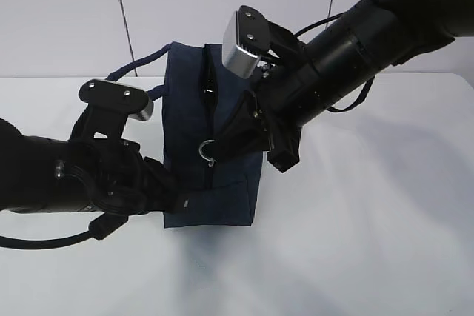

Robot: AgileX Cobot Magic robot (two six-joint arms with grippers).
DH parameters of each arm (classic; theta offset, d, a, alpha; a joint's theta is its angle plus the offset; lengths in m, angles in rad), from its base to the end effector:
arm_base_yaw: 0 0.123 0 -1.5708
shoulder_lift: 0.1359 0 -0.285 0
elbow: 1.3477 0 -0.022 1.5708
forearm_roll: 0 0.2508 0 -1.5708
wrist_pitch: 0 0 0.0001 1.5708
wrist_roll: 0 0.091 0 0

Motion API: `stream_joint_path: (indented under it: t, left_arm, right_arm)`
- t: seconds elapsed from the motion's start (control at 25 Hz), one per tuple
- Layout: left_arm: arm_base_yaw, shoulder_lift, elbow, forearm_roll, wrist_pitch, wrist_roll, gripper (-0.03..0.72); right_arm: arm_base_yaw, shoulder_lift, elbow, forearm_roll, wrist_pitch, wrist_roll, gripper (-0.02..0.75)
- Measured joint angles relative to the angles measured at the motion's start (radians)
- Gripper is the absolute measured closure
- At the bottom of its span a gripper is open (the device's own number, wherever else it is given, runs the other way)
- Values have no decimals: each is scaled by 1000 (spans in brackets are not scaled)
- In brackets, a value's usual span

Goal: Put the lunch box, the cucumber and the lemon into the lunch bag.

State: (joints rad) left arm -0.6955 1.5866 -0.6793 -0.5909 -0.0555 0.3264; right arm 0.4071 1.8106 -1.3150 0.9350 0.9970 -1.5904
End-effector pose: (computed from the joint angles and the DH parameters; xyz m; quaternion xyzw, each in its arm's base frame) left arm 0.2284 -0.1871 0.1727 0.1915 0.9015 -0.1664 0.3507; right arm 0.3160 0.2033 0.2474 -0.6330 0.6603 0.2887 0.2828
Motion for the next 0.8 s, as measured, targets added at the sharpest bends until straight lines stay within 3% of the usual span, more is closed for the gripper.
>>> stream_joint_path:
  t: [0.12,0.56,0.68,0.8]
  left_arm:
    - [0,0,0,6,0,0,683]
    - [0,-11,0,29,38,0,694]
    - [0,-38,0,33,67,0,625]
    - [0,-73,0,53,65,0,455]
  right_arm:
    - [0,0,0,-10,0,16,751]
    - [0,0,-10,-28,2,35,751]
    - [0,0,-10,-28,5,35,751]
    - [0,0,-10,-28,5,36,751]
